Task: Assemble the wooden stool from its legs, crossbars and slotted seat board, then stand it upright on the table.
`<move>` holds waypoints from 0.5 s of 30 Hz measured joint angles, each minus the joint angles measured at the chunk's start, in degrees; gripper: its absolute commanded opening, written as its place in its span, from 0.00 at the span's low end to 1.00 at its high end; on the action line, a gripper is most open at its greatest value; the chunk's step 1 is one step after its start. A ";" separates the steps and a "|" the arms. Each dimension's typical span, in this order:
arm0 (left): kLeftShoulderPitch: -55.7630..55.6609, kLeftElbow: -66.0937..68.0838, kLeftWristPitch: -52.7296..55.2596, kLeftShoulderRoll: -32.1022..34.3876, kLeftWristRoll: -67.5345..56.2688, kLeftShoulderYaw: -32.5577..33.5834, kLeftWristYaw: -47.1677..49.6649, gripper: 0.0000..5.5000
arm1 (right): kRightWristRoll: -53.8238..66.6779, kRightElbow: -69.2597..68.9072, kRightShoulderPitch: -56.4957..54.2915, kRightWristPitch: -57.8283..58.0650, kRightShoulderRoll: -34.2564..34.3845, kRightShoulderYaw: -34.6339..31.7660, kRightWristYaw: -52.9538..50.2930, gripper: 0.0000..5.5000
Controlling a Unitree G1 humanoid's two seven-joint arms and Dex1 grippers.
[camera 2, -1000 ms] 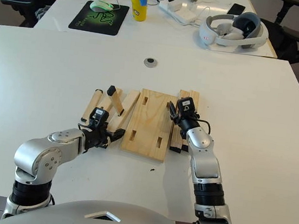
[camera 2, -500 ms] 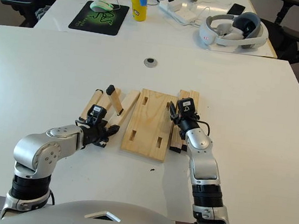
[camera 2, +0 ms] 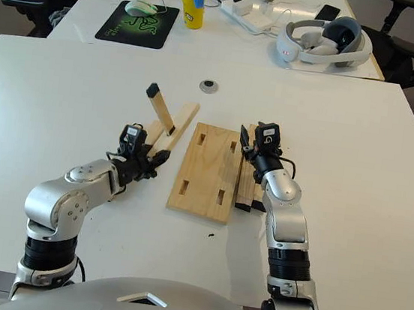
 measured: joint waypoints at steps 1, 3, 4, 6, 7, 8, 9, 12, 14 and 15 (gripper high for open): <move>-2.11 0.23 -0.94 0.00 -0.32 0.40 -0.62 0.38 | 0.93 -0.18 -0.21 -0.65 0.14 -0.63 0.19 0.41; -7.00 2.45 -2.56 -0.16 -2.24 2.49 -2.51 0.38 | 2.43 -0.27 -1.15 -0.98 0.23 -2.14 0.28 0.41; -10.66 4.16 -3.78 -0.16 -3.30 4.26 -3.49 0.38 | 2.96 -0.20 -2.49 -1.13 0.14 -3.04 0.27 0.41; -14.64 7.13 -6.42 0.09 -5.70 6.55 -6.60 0.38 | 3.90 -0.22 -4.10 -1.38 -0.51 -4.24 0.76 0.46; -16.06 9.22 -7.75 0.44 -7.25 7.49 -9.07 0.38 | 6.35 -0.52 -4.57 -0.63 -0.85 -5.12 2.09 0.49; -18.11 12.39 -9.43 1.74 -9.32 8.96 -12.90 0.38 | 11.10 -1.84 -5.13 1.08 -1.34 -6.73 5.00 0.51; -19.30 14.32 -10.58 2.76 -10.51 10.04 -15.15 0.38 | 14.68 -2.89 -5.59 2.54 -1.70 -7.90 7.01 0.54; -21.74 19.16 -12.24 5.70 -13.82 12.26 -21.80 0.38 | 25.91 -4.50 -7.18 7.06 -2.25 -11.64 11.81 0.61; -23.47 22.55 -12.24 8.17 -16.86 13.41 -27.06 0.38 | 34.65 -4.82 -9.24 11.47 -3.48 -14.23 15.50 0.66; -24.28 23.99 -12.10 9.05 -18.22 13.79 -29.36 0.38 | 38.69 -4.96 -10.11 13.96 -4.06 -15.41 17.01 0.69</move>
